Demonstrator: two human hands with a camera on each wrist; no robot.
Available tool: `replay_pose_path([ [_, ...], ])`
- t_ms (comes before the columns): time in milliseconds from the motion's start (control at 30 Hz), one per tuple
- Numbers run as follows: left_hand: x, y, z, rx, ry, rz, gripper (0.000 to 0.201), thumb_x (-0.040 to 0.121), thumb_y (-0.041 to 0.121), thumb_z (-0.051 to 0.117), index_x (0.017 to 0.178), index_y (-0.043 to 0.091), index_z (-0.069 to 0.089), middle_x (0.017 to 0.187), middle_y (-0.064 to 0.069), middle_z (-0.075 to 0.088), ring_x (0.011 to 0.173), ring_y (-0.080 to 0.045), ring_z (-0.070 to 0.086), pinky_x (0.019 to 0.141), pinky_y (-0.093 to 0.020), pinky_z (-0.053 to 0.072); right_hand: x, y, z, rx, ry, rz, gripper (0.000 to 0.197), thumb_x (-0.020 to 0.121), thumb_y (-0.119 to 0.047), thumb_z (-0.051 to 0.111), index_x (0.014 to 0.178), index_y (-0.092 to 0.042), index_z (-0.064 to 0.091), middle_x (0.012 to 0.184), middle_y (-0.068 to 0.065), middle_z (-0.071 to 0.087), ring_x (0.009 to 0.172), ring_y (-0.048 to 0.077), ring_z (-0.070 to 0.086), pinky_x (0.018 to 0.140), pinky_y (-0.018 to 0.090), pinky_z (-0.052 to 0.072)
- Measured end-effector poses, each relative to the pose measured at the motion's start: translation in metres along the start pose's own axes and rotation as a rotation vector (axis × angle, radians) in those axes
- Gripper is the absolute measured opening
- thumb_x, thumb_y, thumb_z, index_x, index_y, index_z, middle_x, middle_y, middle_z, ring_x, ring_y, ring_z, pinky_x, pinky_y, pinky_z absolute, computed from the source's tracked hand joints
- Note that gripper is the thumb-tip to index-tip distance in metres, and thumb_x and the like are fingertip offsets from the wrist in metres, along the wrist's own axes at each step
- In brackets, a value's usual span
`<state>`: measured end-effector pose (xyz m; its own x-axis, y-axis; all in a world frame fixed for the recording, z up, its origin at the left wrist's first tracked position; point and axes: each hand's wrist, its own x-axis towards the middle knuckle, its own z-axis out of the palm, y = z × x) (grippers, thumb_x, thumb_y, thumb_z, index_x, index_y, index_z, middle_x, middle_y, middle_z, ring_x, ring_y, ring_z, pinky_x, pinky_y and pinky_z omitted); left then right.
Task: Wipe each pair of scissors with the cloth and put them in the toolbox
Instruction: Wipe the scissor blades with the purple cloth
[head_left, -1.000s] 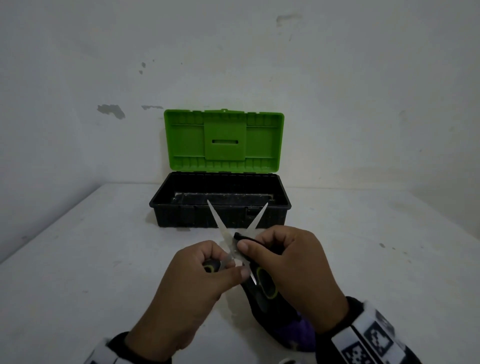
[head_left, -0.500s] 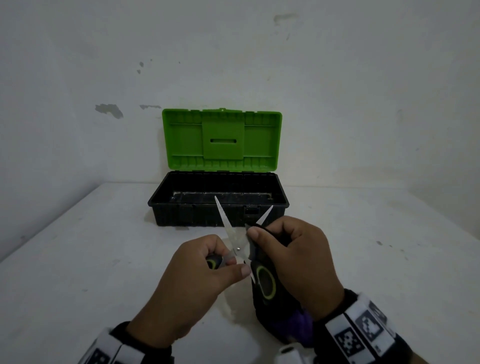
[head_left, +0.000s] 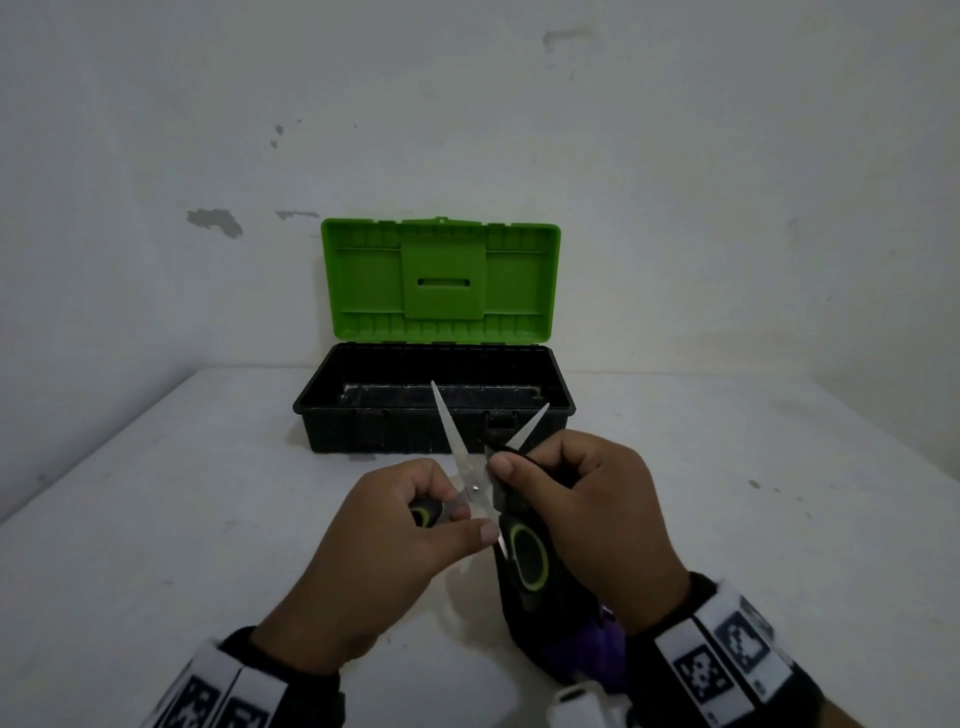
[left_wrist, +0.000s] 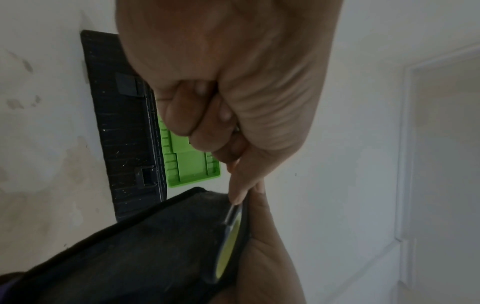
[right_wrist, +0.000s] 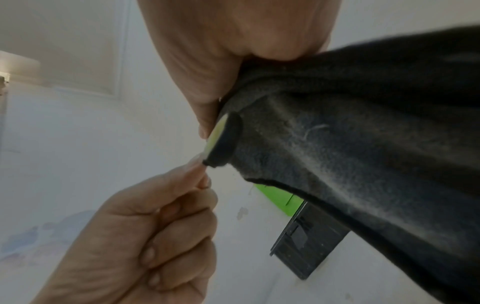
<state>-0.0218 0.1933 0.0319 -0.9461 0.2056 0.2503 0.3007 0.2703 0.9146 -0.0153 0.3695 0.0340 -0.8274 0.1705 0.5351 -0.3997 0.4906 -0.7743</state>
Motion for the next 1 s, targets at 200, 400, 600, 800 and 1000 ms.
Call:
replay_pose_path([
  [200,-0.001,0.001,0.000,-0.002,0.011,0.003,0.023,0.066,0.025,0.086,0.068,0.022,0.063,0.054,0.004,0.055,0.049,-0.006,0.045,0.049,-0.022,0.040,-0.004,-0.006,0.001,0.035,-0.035,-0.001,0.020,0.079,-0.031,0.079,0.064,-0.022,0.069,0.062,-0.008,0.069,0.057,0.008,0.065,0.053,0.015,0.049],
  [400,0.001,-0.001,0.001,-0.021,0.000,0.002,0.023,0.066,0.023,0.086,0.064,0.023,0.063,0.052,0.005,0.053,0.048,-0.005,0.043,0.049,-0.021,0.039,0.006,0.000,-0.002,0.000,0.062,0.034,0.028,0.078,-0.035,0.079,0.061,-0.016,0.067,0.058,-0.002,0.066,0.053,0.010,0.061,0.052,0.027,0.052],
  [600,0.001,-0.001,-0.001,0.025,-0.016,0.030,0.024,0.067,0.027,0.086,0.068,0.022,0.063,0.057,0.001,0.057,0.052,-0.008,0.046,0.052,-0.024,0.042,0.011,0.006,-0.006,0.031,0.108,0.055,0.029,0.077,-0.036,0.080,0.060,-0.015,0.067,0.057,-0.002,0.066,0.054,0.012,0.061,0.052,0.027,0.051],
  [800,0.002,0.001,-0.004,0.056,-0.018,0.025,0.023,0.066,0.029,0.086,0.069,0.025,0.063,0.057,-0.002,0.056,0.052,-0.009,0.046,0.052,-0.026,0.041,0.007,0.000,-0.004,0.058,0.064,0.062,0.028,0.077,-0.034,0.080,0.060,-0.015,0.067,0.059,-0.001,0.067,0.052,0.009,0.060,0.051,0.022,0.049],
  [1000,0.000,0.003,-0.002,0.033,-0.026,0.001,0.023,0.066,0.028,0.086,0.068,0.025,0.063,0.058,-0.002,0.058,0.052,-0.009,0.046,0.053,-0.027,0.042,0.005,0.000,-0.005,0.086,0.070,0.070,0.028,0.079,-0.033,0.079,0.060,-0.015,0.067,0.058,0.000,0.066,0.052,0.012,0.060,0.051,0.025,0.051],
])
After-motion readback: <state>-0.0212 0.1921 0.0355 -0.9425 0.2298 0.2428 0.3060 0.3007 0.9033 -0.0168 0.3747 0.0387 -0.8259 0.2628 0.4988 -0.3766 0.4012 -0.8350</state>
